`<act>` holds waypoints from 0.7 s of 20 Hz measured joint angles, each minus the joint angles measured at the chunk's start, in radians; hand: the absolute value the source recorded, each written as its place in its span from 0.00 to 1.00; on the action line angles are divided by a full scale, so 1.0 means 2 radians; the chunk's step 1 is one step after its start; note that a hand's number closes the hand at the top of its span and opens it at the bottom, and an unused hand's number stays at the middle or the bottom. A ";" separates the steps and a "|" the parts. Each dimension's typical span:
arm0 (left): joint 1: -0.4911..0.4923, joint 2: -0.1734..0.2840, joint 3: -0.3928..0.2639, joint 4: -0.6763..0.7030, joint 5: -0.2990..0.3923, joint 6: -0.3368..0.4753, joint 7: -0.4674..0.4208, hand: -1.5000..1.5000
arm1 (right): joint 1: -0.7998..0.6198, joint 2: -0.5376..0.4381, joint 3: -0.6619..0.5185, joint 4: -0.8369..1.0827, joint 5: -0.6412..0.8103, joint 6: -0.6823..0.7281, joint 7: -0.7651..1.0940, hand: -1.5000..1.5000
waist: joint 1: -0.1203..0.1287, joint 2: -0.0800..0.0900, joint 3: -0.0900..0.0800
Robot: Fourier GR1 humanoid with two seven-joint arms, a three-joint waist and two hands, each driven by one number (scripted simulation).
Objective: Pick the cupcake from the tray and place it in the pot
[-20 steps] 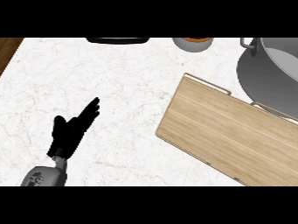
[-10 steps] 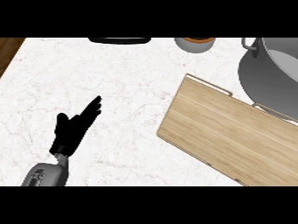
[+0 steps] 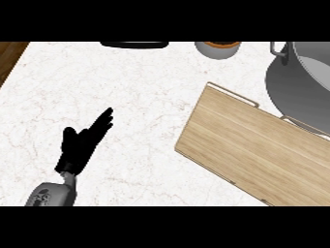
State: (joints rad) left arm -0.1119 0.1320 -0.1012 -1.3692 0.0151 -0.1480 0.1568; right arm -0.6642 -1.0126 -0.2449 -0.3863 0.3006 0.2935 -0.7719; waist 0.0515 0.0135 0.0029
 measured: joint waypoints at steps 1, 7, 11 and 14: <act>-0.003 -0.001 0.000 0.000 -0.001 0.000 0.000 0.50 | -0.012 0.007 0.009 0.003 0.011 -0.005 0.005 1.00 | 0.000 0.000 0.000; 0.000 0.003 0.003 0.006 -0.001 -0.008 -0.011 0.50 | -0.073 0.041 0.054 0.021 0.069 -0.036 0.035 1.00 | -0.001 0.000 0.000; -0.003 0.002 0.002 0.002 -0.003 -0.007 -0.004 0.50 | -0.101 0.066 0.092 0.024 0.119 -0.084 0.064 1.00 | 0.002 0.001 -0.001; -0.004 0.000 0.002 0.007 -0.004 -0.008 -0.007 0.50 | -0.111 0.082 0.126 0.025 0.166 -0.135 0.093 1.00 | 0.003 0.002 -0.001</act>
State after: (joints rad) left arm -0.1200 0.1328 -0.0965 -1.3554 0.0078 -0.1632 0.1429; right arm -0.8861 -0.8489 0.0062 -0.3369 0.6317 0.0227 -0.5850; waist 0.0575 0.0178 0.0013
